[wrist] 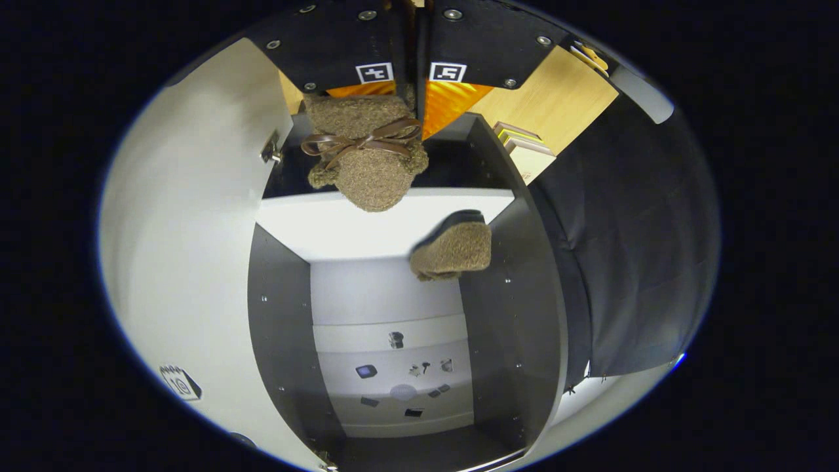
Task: Open the shoe cabinet door, grab the shoes and put them into the shoe cabinet, then close the shoe cabinet door.
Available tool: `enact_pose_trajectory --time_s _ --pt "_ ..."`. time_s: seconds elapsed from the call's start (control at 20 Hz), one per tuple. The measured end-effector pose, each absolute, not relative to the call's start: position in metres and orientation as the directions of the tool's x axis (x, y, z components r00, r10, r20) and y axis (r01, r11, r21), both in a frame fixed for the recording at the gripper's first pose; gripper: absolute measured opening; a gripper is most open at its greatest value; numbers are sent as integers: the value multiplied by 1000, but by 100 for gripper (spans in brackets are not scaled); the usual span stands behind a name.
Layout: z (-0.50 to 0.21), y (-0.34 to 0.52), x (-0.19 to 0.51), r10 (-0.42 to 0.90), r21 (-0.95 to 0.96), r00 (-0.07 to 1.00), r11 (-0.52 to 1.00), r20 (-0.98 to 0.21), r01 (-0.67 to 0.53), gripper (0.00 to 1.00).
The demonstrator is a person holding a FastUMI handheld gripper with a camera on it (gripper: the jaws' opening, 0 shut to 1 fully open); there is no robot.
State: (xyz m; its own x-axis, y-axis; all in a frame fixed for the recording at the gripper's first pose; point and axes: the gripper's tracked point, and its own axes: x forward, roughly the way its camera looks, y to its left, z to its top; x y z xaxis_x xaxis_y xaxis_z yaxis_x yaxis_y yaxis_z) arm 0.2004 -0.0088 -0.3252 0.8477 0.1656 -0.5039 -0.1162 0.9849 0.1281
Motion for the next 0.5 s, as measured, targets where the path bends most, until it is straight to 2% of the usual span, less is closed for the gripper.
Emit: enact_pose_trajectory --time_s 0.3,0.5 --pt "-285 -23 267 129 129 873 989 -470 -77 6" --pt "-283 -34 313 82 74 864 996 -497 -52 6"
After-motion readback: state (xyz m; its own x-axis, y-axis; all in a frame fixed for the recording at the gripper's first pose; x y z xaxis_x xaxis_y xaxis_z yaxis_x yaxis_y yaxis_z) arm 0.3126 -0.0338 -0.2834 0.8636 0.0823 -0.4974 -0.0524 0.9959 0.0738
